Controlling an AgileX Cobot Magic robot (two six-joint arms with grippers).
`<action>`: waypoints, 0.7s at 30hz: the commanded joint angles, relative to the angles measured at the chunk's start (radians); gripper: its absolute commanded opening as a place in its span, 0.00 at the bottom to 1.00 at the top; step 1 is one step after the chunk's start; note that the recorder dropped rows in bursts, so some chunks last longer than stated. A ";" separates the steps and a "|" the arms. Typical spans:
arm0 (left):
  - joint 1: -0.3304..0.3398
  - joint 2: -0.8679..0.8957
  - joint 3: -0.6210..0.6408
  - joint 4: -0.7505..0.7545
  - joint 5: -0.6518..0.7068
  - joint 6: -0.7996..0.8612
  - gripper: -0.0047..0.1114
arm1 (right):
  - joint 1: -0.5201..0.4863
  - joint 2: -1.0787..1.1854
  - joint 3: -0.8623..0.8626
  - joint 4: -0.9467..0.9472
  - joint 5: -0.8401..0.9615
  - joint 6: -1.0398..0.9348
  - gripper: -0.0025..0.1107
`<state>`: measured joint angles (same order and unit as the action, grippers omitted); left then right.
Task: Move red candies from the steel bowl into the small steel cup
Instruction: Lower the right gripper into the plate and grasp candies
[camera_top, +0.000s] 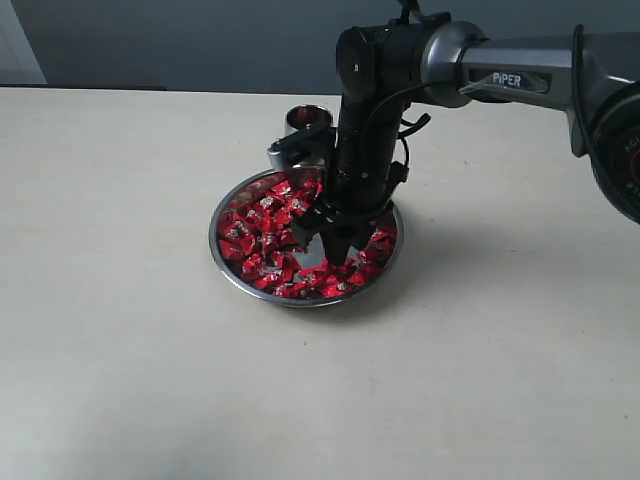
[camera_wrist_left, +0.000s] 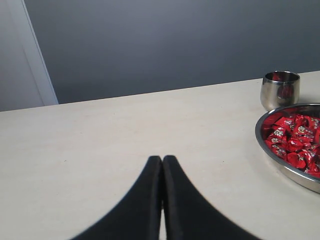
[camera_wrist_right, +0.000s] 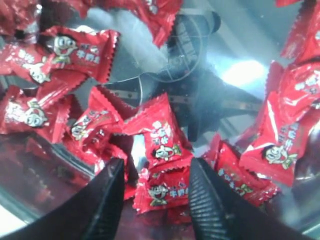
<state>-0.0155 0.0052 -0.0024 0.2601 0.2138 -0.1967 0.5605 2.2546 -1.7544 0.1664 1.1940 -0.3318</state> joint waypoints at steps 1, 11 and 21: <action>-0.006 -0.005 0.002 -0.004 -0.006 -0.004 0.04 | -0.002 -0.001 0.003 0.000 -0.039 -0.020 0.38; -0.006 -0.005 0.002 -0.004 -0.006 -0.004 0.04 | -0.002 0.049 0.003 -0.003 -0.053 -0.020 0.38; -0.006 -0.005 0.002 -0.004 -0.006 -0.004 0.04 | -0.002 0.005 0.003 -0.030 -0.141 -0.023 0.03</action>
<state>-0.0155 0.0052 -0.0024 0.2601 0.2138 -0.1967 0.5605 2.3023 -1.7538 0.1607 1.0960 -0.3487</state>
